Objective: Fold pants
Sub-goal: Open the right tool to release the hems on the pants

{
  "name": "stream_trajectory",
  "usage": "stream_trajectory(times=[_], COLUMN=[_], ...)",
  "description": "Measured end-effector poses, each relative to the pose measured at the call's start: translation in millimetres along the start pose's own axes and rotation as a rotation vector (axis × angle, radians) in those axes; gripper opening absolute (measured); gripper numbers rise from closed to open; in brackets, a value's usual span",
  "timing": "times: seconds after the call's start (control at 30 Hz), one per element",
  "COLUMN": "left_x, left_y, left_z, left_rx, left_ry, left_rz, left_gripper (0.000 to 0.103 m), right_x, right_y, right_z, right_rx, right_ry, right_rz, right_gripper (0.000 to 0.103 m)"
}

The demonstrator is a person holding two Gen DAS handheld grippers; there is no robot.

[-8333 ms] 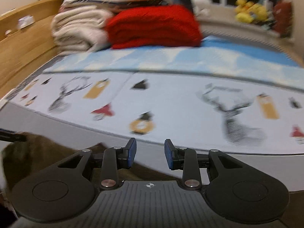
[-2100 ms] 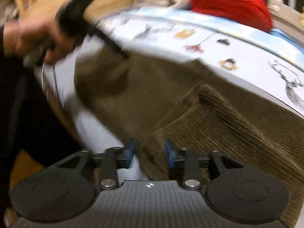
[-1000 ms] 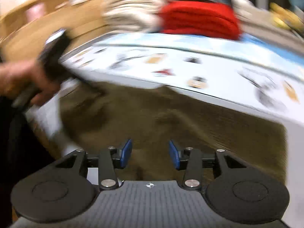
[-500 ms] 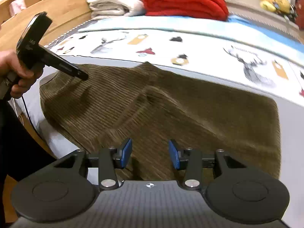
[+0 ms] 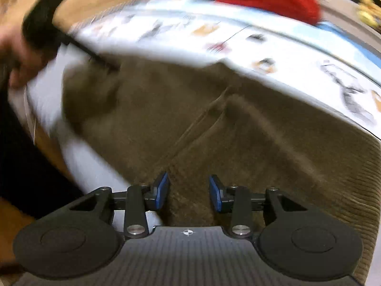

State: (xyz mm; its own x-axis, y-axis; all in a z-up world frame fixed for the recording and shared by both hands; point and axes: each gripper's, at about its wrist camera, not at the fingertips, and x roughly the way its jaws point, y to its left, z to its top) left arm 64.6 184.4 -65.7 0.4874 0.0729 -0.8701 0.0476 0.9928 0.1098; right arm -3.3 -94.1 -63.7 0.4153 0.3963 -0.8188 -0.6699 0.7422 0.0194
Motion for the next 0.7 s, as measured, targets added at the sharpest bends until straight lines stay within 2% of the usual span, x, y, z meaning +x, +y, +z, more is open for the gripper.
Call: stream_trajectory(times=[0.07, 0.2, 0.33, 0.43, 0.57, 0.63, 0.7], left_x=[-7, -23, -38, -40, -31, -24, -14], left_y=[17, 52, 94, 127, 157, 163, 165], left_z=[-8, -26, -49, -69, -88, -92, -92], left_rx=[-0.044, -0.149, -0.293, -0.440, -0.600, -0.665, -0.718], left_ry=[-0.011, -0.040, -0.058, -0.025, 0.059, 0.095, 0.126], left_rz=[0.004, 0.010, -0.032, -0.091, -0.167, -0.214, -0.247], left_gripper=[0.039, 0.040, 0.051, 0.060, 0.069, 0.074, 0.074], right_x=[-4, -29, -73, -89, -74, -56, -55], right_y=[1, -16, -48, -71, -89, -93, -97], right_z=[8, 29, 58, 67, 46, 37, 37], right_rx=[-0.013, 0.093, 0.168, 0.183, 0.221, 0.264, 0.315], right_ry=[-0.021, -0.125, -0.265, -0.312, -0.294, -0.194, -0.224], right_rz=[-0.012, -0.069, -0.142, -0.170, -0.253, -0.334, -0.358], right_gripper=[0.039, 0.040, 0.049, 0.056, 0.057, 0.055, 0.054])
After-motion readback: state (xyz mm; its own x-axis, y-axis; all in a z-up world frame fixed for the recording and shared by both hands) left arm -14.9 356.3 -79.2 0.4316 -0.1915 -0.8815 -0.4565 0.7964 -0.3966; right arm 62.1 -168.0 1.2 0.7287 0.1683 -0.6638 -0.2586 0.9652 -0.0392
